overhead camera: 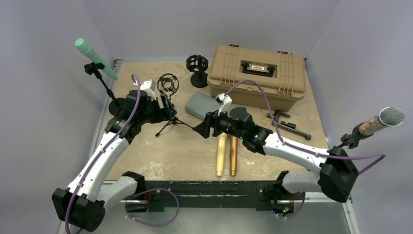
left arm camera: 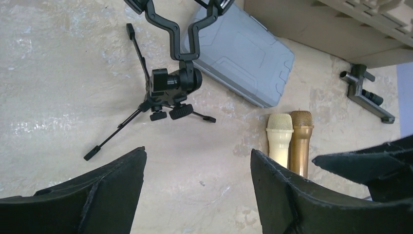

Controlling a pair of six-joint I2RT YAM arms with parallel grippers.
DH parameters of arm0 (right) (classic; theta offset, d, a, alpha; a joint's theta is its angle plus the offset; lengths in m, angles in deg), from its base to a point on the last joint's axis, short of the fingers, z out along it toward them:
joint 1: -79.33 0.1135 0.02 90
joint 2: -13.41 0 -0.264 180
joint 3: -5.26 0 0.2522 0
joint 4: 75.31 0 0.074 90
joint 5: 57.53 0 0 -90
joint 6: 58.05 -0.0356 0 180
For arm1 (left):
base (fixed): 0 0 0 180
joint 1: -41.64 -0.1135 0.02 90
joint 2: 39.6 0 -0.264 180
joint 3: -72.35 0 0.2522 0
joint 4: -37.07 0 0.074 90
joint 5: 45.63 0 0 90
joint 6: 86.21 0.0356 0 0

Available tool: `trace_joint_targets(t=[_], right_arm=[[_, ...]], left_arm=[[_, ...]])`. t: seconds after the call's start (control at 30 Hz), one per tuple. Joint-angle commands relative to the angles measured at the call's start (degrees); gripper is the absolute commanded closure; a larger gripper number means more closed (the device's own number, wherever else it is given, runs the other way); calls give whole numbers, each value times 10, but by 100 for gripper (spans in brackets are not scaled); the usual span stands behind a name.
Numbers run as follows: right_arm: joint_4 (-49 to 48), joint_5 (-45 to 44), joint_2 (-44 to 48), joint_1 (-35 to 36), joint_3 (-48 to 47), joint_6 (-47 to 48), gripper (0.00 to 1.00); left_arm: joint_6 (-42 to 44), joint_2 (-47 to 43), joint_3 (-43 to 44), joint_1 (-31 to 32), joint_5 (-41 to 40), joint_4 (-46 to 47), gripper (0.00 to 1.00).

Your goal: Remove the microphone from the stand

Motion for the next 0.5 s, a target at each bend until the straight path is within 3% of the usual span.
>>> trace_joint_targets(t=[0.0, 0.17, 0.47], right_arm=[[-19, -53, 55, -5, 31, 2, 31], [-8, -66, 107, -12, 49, 17, 30], [-16, -62, 142, -18, 74, 26, 27]], left_arm=[[-36, 19, -11, 12, -38, 82, 25], [-23, 58, 14, 36, -117, 89, 20], [-3, 147, 16, 36, -172, 163, 35]])
